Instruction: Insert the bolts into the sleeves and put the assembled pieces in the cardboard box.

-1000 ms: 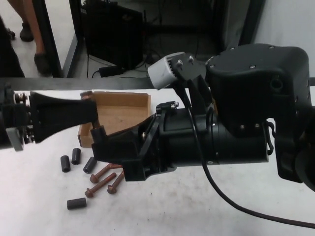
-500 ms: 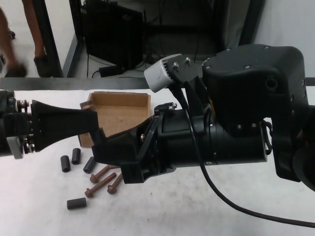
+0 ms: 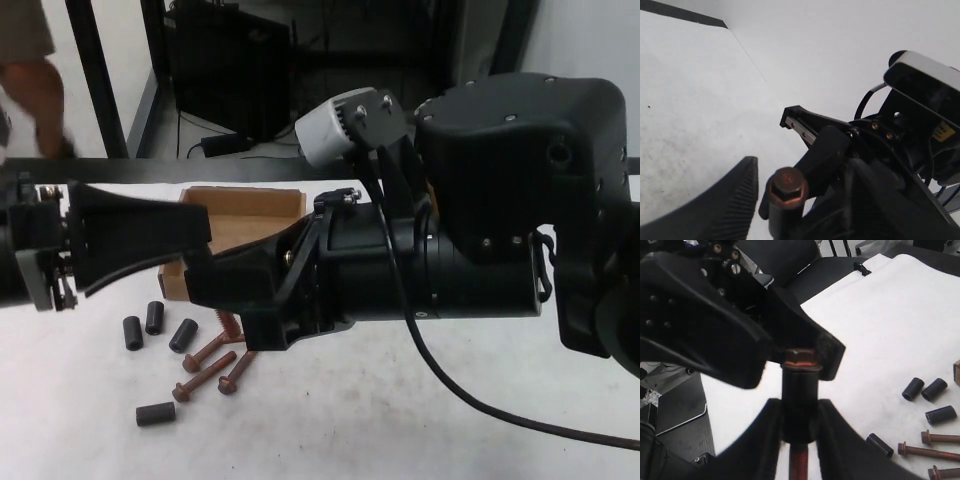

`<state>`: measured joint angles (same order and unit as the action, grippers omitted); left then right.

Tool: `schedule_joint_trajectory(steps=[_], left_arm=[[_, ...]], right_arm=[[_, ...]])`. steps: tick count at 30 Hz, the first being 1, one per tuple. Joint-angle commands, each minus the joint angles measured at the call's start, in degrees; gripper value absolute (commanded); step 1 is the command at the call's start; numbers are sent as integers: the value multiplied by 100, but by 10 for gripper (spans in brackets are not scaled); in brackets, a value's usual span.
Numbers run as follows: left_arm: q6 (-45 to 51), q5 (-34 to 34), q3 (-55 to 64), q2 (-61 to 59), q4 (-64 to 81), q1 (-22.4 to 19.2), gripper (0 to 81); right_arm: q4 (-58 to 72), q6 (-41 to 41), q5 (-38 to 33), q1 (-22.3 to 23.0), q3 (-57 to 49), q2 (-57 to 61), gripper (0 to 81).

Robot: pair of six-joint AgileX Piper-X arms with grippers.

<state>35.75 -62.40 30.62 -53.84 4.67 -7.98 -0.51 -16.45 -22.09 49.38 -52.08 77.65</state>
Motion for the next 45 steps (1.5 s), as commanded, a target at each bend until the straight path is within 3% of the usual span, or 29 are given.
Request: schedule_joint_trajectory(steps=[1,9,13,17,24,30,36,45], left_arm=[[33,61,41,67,118,9,507],[43,167,65,97,118,234,507],[129,113,64,213,118,657,482],[136,-238,64,381,118,1197,414],[748,-396,64,905,106,1524,257],[1233,-477,64,1583,-353,1542,246],[1172,253,64,2386,-1665,1542,246],[-233,1214,64,3151,-4330,1542,246]], right_arm=[[84,47,-15,-35,-77,-61,2],[-662,568,-15,-35,-77,-61,2],[-926,686,188,-158,-91,-27,2],[-1122,526,187,-614,-329,323,2],[-1363,605,161,-1191,-1566,1514,2],[-2153,652,228,-1391,-3060,3009,2],[-3115,652,686,-1474,-4551,4243,2],[-3454,882,942,-1496,-5802,5370,2]])
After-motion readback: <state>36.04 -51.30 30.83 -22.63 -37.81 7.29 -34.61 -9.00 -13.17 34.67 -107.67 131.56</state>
